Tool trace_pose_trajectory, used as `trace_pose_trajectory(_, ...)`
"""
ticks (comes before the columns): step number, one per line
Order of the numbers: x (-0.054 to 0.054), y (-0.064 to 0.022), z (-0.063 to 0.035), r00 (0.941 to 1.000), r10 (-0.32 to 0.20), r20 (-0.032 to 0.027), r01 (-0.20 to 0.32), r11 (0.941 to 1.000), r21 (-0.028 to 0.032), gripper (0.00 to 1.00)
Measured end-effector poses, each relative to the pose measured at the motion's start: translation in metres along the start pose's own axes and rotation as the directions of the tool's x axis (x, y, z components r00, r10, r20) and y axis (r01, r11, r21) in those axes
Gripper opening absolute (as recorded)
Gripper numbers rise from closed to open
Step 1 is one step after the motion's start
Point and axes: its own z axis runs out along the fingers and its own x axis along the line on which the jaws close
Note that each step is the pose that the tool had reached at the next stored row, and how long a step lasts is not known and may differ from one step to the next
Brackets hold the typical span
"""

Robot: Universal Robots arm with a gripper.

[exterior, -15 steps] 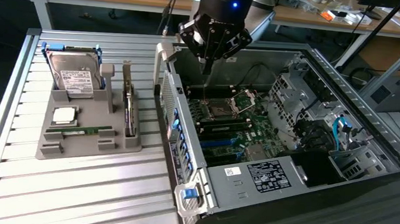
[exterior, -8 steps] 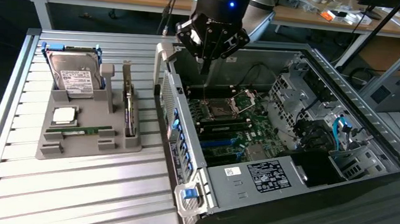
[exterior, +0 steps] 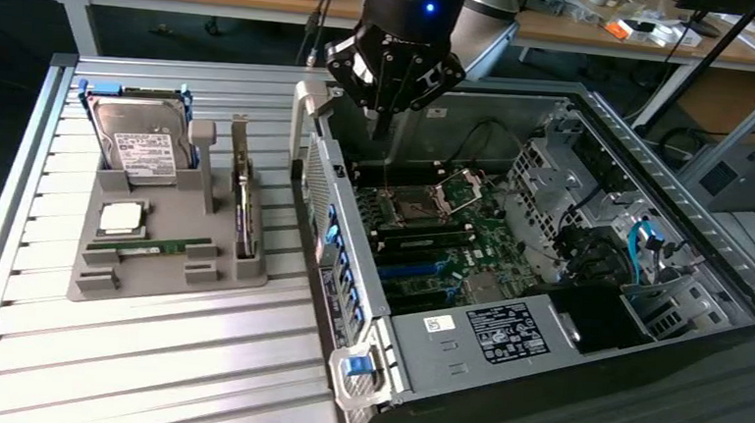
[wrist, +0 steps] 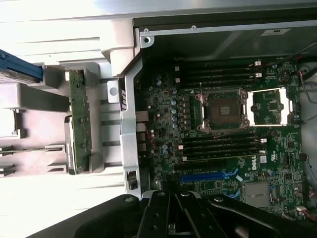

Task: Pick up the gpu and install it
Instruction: 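Reach for the gpu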

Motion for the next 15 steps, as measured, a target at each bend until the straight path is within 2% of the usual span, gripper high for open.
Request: trace_pose_trajectory(15, 0.0091, -0.0007, -0.0003, 1.0, 0.0, 0.0, 0.0, 1.0, 0.0001, 0.11)
